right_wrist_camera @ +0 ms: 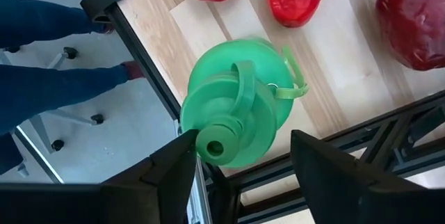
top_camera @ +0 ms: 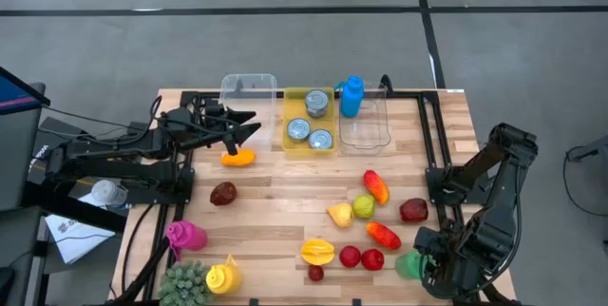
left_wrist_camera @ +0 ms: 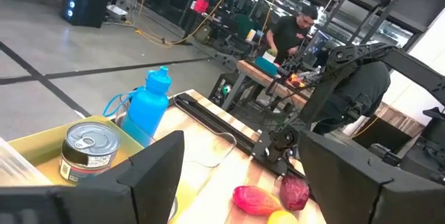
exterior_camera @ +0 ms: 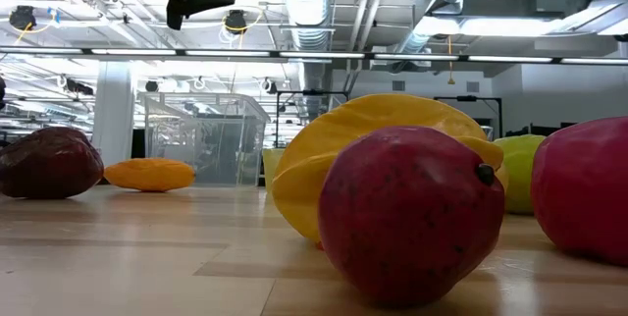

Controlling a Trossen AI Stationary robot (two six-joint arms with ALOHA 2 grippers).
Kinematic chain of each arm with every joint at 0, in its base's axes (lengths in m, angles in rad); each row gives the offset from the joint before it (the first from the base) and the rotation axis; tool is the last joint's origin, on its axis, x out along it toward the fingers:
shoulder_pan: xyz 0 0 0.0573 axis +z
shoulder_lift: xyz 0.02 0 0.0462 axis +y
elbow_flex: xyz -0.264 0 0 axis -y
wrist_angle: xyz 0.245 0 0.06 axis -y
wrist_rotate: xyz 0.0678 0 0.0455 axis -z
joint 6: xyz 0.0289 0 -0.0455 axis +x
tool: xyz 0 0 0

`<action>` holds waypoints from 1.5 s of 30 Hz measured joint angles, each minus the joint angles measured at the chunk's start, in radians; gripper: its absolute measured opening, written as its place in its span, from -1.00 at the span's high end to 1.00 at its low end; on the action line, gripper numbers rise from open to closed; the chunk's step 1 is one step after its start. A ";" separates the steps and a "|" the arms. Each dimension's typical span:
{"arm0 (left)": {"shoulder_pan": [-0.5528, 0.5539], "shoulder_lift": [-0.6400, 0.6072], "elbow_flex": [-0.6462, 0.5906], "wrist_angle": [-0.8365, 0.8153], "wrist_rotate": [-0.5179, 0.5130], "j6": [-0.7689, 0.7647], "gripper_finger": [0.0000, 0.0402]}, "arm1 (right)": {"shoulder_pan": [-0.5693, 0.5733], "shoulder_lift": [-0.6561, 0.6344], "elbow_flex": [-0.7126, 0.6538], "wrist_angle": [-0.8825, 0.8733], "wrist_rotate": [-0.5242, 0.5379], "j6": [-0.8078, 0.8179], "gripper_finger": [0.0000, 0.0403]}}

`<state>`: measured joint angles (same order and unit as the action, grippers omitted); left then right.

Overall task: Pick & Place Food Item
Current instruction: Put the green tumbler into the transparent bin

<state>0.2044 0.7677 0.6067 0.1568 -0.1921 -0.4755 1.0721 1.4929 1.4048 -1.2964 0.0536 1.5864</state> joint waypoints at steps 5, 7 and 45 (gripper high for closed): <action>0.000 0.000 0.000 -0.001 0.000 0.000 -0.36 | -0.003 0.000 0.000 0.000 0.000 0.001 -0.22; 0.000 0.000 0.000 0.000 0.000 0.000 -0.36 | -0.008 0.000 -0.001 0.005 0.000 0.000 -0.23; 0.000 0.000 0.000 -0.004 0.002 0.000 -0.36 | -0.016 -0.006 0.003 -0.012 0.005 -0.053 0.77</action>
<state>0.2047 0.7677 0.6067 0.1531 -0.1898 -0.4759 1.0565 1.4867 1.4078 -1.3085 0.0583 1.5338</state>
